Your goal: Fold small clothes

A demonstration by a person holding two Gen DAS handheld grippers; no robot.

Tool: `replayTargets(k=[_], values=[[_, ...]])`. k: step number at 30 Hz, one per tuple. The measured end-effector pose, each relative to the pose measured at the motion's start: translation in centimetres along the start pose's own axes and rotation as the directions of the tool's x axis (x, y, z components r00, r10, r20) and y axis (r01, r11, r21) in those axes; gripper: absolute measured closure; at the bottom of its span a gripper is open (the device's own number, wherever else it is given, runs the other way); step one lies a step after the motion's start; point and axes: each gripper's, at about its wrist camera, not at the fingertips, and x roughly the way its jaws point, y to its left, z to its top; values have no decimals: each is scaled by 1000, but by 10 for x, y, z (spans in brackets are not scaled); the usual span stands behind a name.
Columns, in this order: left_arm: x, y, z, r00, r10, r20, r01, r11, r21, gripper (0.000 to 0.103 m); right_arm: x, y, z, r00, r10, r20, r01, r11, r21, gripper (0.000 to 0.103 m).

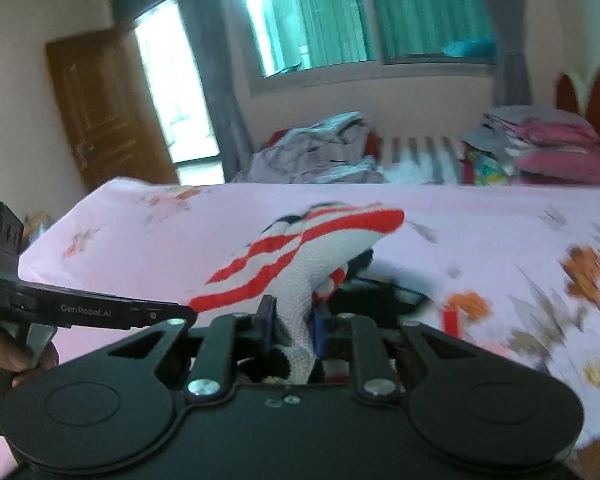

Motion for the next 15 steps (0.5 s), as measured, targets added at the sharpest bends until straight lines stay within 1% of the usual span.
replayTargets(k=[1, 2, 3, 4, 5, 6, 8, 10, 11, 13, 15], values=[[11, -8, -2, 999, 5, -44, -3, 1000, 30, 77, 6, -14, -12, 999, -26, -45, 27, 999, 22, 85], [22, -15, -4, 996, 13, -91, -8, 998, 62, 77, 18, -29, -27, 990, -69, -121, 76, 996, 55, 85], [29, -24, -7, 995, 33, -97, -23, 994, 104, 77, 25, -38, -35, 981, -83, -173, 97, 993, 72, 85], [32, -34, -7, 993, 78, -91, -63, 987, 150, 77, 26, -43, -39, 984, -59, -168, 76, 993, 94, 85], [33, -41, -5, 990, 107, -94, -89, 979, 184, 76, 25, -44, -34, 984, -55, -172, 73, 992, 100, 84], [33, -46, -3, 987, 127, -96, -105, 973, 205, 76, 25, -43, -29, 983, -60, -175, 78, 992, 100, 81], [33, -48, 0, 987, 129, -100, -106, 972, 210, 76, 24, -47, -19, 987, -56, -152, 77, 988, 135, 76], [28, -43, 4, 989, 110, -99, -90, 979, 185, 76, 28, -61, -13, 989, -35, -141, 66, 973, 223, 66], [24, -39, 6, 992, 94, -87, -79, 983, 167, 76, 30, -73, -11, 991, -26, -134, 63, 957, 282, 65], [20, -34, 7, 996, 74, -58, -65, 987, 146, 76, 40, -92, -6, 992, -6, -127, 51, 932, 358, 65], [21, -31, 10, 996, 81, -49, -73, 987, 144, 76, 51, -101, -2, 991, 8, -137, 46, 920, 389, 70]])
